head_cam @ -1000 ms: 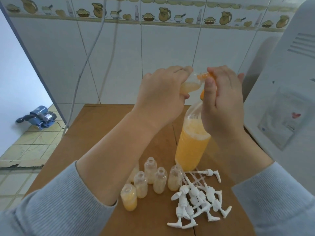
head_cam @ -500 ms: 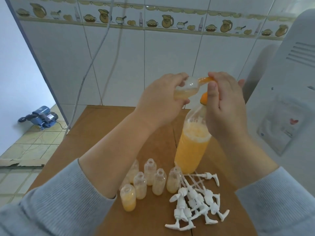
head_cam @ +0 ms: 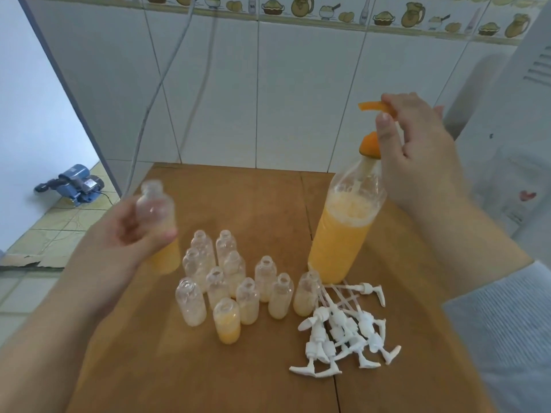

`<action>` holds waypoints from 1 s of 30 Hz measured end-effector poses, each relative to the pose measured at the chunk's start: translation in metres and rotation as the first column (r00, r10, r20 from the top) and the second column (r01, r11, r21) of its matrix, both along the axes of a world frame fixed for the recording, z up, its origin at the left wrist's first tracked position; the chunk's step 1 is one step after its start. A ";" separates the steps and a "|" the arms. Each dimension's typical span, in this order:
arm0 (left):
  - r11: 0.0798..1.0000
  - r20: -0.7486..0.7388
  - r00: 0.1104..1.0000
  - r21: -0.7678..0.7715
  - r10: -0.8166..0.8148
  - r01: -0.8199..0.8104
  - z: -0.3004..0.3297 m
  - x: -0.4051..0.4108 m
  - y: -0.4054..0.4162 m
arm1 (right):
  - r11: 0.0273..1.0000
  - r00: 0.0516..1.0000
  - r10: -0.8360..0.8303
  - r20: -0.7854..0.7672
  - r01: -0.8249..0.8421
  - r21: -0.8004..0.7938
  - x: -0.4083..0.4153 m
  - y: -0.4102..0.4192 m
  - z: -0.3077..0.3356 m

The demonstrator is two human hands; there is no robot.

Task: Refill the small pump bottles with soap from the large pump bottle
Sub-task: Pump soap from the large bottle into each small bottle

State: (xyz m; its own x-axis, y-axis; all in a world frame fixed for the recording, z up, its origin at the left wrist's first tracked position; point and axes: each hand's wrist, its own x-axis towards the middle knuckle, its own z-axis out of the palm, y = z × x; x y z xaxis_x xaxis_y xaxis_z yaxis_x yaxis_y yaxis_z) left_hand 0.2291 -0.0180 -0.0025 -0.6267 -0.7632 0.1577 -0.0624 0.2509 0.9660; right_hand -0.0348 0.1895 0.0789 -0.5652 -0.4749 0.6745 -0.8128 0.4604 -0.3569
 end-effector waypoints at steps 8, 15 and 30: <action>0.971 0.283 0.935 0.043 0.214 -0.235 -0.094 0.035 -0.004 | 0.997 1.000 0.016 0.006 -0.016 -0.076 0.007 -0.004 -0.002; 0.980 0.305 0.937 0.047 0.172 -0.196 -0.118 0.020 0.001 | 0.997 1.000 -0.017 0.006 0.018 -0.072 0.008 -0.004 -0.004; 0.875 0.481 0.793 -0.467 0.374 -0.130 -0.110 0.030 0.044 | 0.996 0.999 -0.031 0.015 0.032 -0.086 0.010 -0.006 -0.006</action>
State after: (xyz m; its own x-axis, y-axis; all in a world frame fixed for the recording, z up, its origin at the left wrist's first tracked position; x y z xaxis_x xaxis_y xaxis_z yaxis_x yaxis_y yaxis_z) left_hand 0.2591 0.0259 -0.1121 -0.4916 -0.8538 0.1715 -0.6575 0.4931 0.5698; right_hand -0.0250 0.1839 0.0732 -0.5884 -0.3966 0.7046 -0.7931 0.4529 -0.4073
